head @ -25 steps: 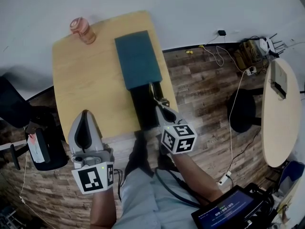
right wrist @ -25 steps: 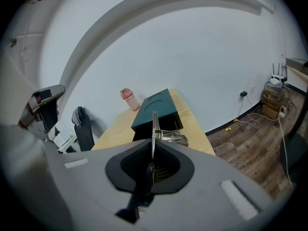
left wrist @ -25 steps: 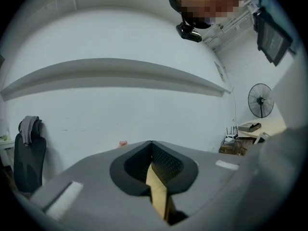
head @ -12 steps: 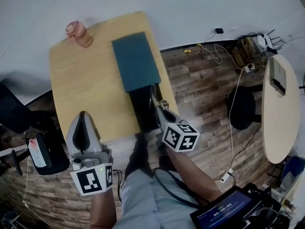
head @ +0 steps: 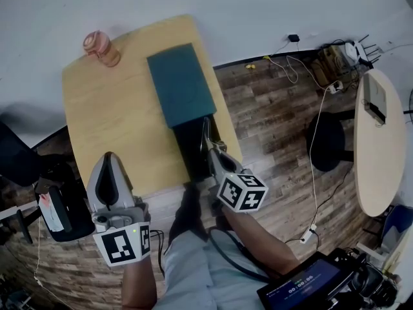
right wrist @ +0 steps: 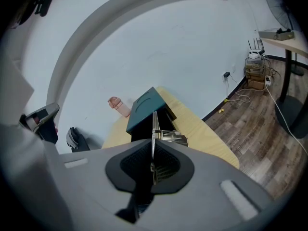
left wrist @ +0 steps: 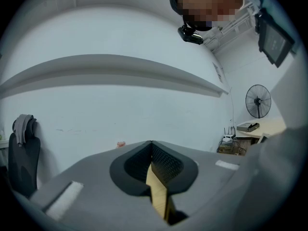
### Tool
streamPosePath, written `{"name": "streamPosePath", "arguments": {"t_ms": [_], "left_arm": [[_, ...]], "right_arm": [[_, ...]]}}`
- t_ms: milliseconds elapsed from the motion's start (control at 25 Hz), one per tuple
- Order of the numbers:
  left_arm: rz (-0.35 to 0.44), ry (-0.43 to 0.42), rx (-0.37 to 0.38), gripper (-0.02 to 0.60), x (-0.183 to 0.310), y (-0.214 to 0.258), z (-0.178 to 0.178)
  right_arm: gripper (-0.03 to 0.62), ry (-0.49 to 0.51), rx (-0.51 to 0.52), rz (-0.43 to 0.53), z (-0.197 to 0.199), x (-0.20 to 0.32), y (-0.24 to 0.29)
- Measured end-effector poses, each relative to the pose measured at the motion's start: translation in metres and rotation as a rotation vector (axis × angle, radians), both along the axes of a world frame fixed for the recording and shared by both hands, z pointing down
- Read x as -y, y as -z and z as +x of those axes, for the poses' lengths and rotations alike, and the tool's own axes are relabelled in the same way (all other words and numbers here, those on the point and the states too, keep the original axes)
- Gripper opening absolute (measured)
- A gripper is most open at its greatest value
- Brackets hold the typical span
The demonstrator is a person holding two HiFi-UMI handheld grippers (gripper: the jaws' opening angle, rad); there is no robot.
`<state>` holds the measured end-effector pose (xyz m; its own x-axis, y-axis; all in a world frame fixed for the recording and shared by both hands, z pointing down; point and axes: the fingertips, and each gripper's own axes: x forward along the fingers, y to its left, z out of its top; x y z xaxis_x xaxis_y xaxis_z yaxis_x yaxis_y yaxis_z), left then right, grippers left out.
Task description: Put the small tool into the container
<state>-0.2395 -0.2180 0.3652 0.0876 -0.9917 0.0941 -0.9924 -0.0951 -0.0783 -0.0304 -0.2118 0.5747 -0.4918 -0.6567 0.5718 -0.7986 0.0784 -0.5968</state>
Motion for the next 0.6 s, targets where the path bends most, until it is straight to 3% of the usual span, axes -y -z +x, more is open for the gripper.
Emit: {"name": "streamPosePath", "arguments": {"t_ms": [320,600], "left_arm": [[-0.006,-0.013,0.001,0.009,0.006,-0.002,-0.001],[0.000,-0.002,-0.011,0.009,0.007,0.000,-0.008]], "right_arm": [[0.003,-0.005,0.008,-0.057,-0.001,0.005,-0.005],[0.006,0.055,0.004,-0.136,-0.009,0.009,-0.011]]}}
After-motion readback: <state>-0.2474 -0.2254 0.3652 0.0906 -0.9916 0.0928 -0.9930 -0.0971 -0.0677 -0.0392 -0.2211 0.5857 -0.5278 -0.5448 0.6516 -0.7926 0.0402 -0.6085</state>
